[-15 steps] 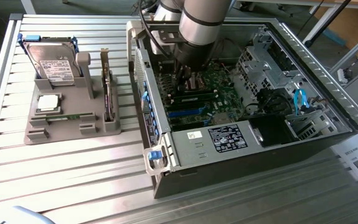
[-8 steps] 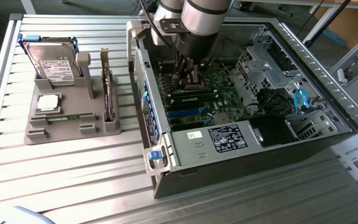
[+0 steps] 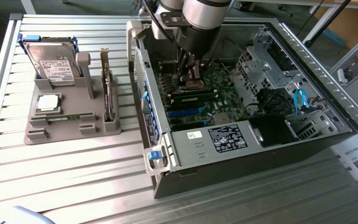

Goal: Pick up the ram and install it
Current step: 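Press down the ram until it locks into place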

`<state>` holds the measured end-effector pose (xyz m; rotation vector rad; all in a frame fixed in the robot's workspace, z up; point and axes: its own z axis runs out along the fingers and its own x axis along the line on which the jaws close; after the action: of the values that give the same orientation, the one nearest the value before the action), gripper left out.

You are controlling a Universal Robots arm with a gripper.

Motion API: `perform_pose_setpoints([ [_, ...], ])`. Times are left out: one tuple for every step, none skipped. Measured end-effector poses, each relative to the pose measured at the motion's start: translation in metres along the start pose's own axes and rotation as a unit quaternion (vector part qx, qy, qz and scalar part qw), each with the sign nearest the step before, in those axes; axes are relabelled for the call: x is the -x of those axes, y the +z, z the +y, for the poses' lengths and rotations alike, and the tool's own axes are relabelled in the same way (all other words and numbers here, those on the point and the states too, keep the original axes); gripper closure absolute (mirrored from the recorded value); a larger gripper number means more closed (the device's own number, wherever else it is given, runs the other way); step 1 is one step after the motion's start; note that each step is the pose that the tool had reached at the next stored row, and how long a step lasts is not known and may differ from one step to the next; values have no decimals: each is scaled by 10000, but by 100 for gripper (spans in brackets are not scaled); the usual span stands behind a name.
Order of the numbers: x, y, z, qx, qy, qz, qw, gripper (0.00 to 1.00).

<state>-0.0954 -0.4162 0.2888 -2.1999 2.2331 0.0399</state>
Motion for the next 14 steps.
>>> perform_pose_setpoints([
  [0,0,0,0,0,0,10000,90],
  [0,0,0,0,0,0,10000,90],
  [0,0,0,0,0,0,10000,90],
  [0,-1,-4,1,-1,1,10000,90],
  [0,-2,-15,1,-1,2,10000,90],
  [1,-2,-37,1,-1,1,10000,90],
  [1,-2,-64,1,0,1,10000,90],
  [1,-2,-89,0,0,0,10000,90],
  [2,-2,-118,0,0,1,10000,90],
  [2,-3,-146,1,0,1,10000,90],
  [3,-3,-171,0,0,1,10000,90],
  [3,-3,-195,0,0,1,10000,90],
  [3,-4,-218,0,0,1,10000,90],
  [4,-4,-245,0,0,1,10000,90],
])
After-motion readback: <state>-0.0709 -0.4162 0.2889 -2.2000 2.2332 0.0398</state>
